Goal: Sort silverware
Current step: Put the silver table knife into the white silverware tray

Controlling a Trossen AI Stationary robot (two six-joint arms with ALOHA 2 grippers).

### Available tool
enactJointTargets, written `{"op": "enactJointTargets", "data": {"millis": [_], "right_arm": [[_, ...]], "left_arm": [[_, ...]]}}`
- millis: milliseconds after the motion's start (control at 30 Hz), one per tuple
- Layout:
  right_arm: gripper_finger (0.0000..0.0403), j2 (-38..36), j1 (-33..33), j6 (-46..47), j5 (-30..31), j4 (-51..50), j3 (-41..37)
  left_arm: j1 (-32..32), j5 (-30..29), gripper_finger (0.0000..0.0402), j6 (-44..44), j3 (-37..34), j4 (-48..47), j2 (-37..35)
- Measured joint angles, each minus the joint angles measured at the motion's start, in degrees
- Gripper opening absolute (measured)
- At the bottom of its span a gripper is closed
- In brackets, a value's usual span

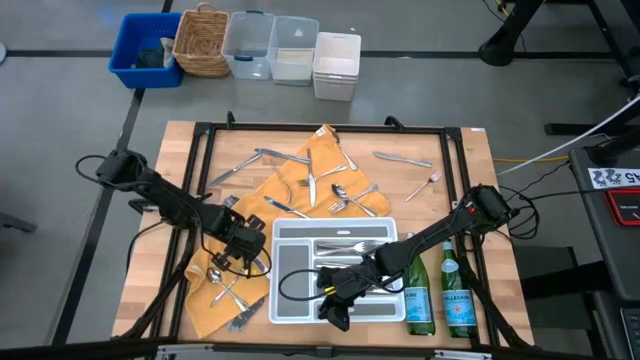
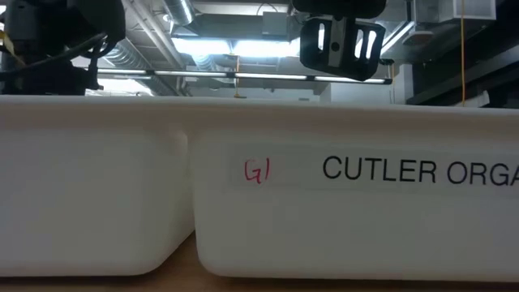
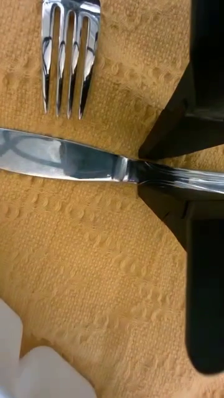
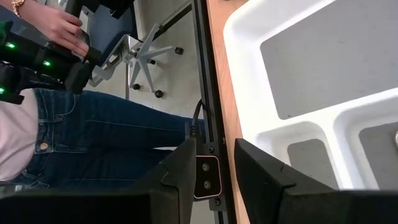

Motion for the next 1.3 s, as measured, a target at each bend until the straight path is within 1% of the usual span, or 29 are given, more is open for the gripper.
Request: {"op": "enactJointTargets", "data": {"millis": [267,433,533,633,733,1033,1300], "right_arm": [[0.0111,0.02,0.00,0.00,-0.01,-0.04,0.00],[0.0111,0.00,-0.02,0.00,-0.01,-0.10,0.00],[0.0111,0.00,-0.01,0.00,-0.01,-0.13,0.00],[0.0111,0.00,-0.02,0.00,-0.01,-0.18,0.00],[0.0111,0.00,-0.02,0.00,-0.01,-0.30,0.00],[0.0111,0.00,-0.01,0.00,-0.07,-0.35,0.00],[0.0111,0.00,-0.02,0.00,-1.98,-0.34,0.00]], "left_arm": [[0.00,-0.01,0.0022,0.61,-0.34,-0.22,-0.57],[0.00,-0.17,0.0023,0.48,-0.39,-0.69,-1.71],[0.00,-0.35,0.0031,0.34,-0.49,-2.38,-2.80],[-0.05,-0.38,0.0030,0.21,-0.54,-3.35,-4.05],[-0.13,-0.38,0.0026,-0.04,-0.48,-3.46,-5.10],[-0.13,-0.25,0.0031,-0.05,-0.36,-3.29,-9.17],[-0.13,-0.15,0.0034,0.24,-0.35,-3.60,-13.27]]}}
